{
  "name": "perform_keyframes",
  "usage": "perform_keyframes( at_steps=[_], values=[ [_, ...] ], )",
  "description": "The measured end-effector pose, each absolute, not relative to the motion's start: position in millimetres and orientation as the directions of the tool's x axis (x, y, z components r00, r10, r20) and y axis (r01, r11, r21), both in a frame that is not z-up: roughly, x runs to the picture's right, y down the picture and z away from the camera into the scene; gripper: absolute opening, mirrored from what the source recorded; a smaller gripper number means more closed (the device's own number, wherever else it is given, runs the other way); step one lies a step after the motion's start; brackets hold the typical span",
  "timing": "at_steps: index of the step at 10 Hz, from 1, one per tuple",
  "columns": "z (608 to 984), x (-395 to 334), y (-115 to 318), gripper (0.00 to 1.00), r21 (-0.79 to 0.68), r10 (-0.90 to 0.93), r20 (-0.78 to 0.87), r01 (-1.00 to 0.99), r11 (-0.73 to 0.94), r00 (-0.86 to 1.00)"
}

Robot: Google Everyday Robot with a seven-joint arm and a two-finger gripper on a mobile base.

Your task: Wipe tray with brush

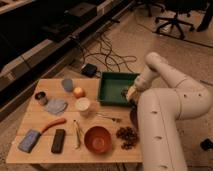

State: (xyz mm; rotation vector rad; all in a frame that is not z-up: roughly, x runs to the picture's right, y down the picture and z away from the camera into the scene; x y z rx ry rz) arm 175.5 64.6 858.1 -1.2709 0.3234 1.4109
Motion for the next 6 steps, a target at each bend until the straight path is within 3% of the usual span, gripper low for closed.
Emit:
perform_keyframes(
  at_steps=[6],
  values=[
    [852,231,47,0.00,-0.403,0.582,-0.802,-0.841,-0.361,0.135]
  ],
)
